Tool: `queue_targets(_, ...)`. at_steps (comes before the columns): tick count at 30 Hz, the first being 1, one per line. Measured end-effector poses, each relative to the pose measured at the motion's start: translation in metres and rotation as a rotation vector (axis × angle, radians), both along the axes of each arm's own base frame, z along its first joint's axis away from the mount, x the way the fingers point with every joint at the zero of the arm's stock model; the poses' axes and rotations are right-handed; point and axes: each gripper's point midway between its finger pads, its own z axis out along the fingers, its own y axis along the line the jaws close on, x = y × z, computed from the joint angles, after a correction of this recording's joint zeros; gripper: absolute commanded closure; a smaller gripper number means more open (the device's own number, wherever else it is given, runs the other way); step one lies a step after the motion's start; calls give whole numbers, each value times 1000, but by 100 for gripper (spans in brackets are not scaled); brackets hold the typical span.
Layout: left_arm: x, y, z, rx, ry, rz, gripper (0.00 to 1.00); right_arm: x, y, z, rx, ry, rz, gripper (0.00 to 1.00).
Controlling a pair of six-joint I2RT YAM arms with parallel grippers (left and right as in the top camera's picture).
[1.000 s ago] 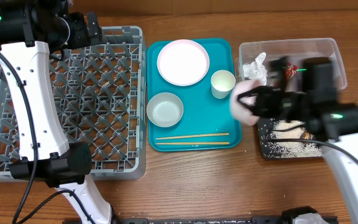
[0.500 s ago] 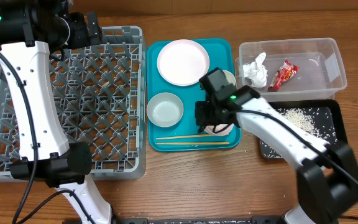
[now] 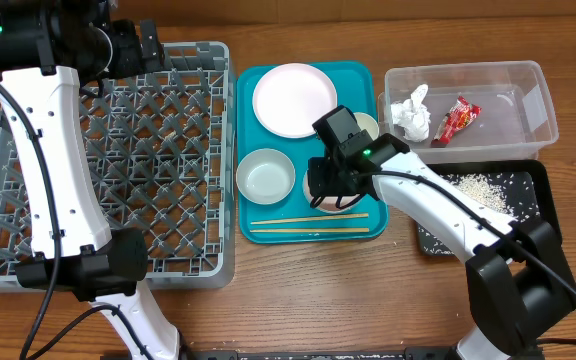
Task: Sort waste into correct bins and load items into the dishwasher
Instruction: 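Set the empty pink plate back on the teal tray and release, then reach the left gripper to the pink plate and grasp its rim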
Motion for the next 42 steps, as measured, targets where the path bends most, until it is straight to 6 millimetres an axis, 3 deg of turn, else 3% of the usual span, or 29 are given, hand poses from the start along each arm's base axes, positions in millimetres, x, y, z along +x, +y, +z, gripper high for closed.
queue_targets(3, 0, 0, 0, 0, 0, 0, 0, 5, 5, 17, 15, -6, 3, 55)
queue_targets(8, 0, 0, 0, 0, 0, 0, 0, 21, 17, 65, 57, -60, 4, 53)
queue_targets(12, 0, 0, 0, 0, 0, 0, 0, 12, 10, 72, 30, -10, -8, 54)
queue_targets(16, 0, 0, 0, 0, 0, 0, 0, -6, -14, 63, -30, 101, -55, 52)
queue_targets(19, 0, 0, 0, -1, -2, 1, 0, -12, -34, 68, -58, 132, -101, 49)
queue_targets(27, 4, -6, 4, -66, -16, 30, 0, -32, -105, 141, -56, 21, -256, 37)
queue_targets(31, -5, -20, 0, -147, 26, 21, 0, -39, -123, 152, -62, 7, -298, 37)
queue_targets(36, -16, -41, 0, -252, 72, -24, 7, -38, -125, 147, -77, 25, -301, 35)
queue_targets(37, -20, -48, -1, -271, 89, -45, 14, -38, -126, 147, -82, 24, -302, 34)
queue_targets(42, -32, -102, -2, -265, 117, -215, 13, -38, -127, 146, -89, 21, -306, 35)
